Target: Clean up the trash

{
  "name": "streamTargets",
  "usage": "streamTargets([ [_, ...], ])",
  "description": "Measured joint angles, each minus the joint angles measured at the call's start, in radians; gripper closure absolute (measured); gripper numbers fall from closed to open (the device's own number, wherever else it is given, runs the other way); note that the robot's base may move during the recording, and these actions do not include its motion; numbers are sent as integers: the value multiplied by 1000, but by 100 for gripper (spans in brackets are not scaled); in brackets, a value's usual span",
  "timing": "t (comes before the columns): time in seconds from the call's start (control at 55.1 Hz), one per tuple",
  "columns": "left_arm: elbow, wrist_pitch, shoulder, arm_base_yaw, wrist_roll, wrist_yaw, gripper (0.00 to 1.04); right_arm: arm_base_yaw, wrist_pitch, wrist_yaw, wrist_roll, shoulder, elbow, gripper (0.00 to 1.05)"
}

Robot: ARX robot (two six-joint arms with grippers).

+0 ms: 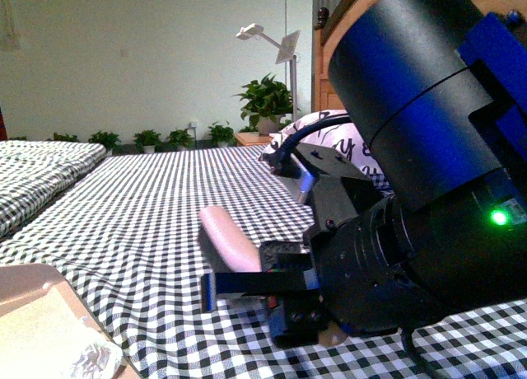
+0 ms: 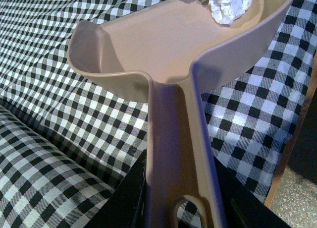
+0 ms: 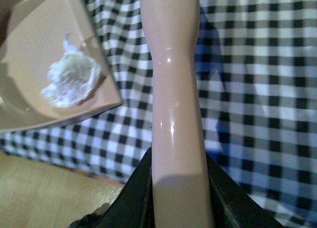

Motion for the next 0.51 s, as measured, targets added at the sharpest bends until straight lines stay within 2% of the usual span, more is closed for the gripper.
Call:
streamTargets([
  [0.127,0,0,0,0,0,0,77,-91,61,79,-40,0,6,83],
  [0.254,0,0,0,0,0,0,77,-184,109,105,-78,-11,21,83],
  [0.418,-38,185,-13,-14,-180,29,77,-286,126,82,-133,-64,38,83],
  [0.508,-38,227,-28,-21,-285,43,77,-317,127,62,-151,-92,47,83],
])
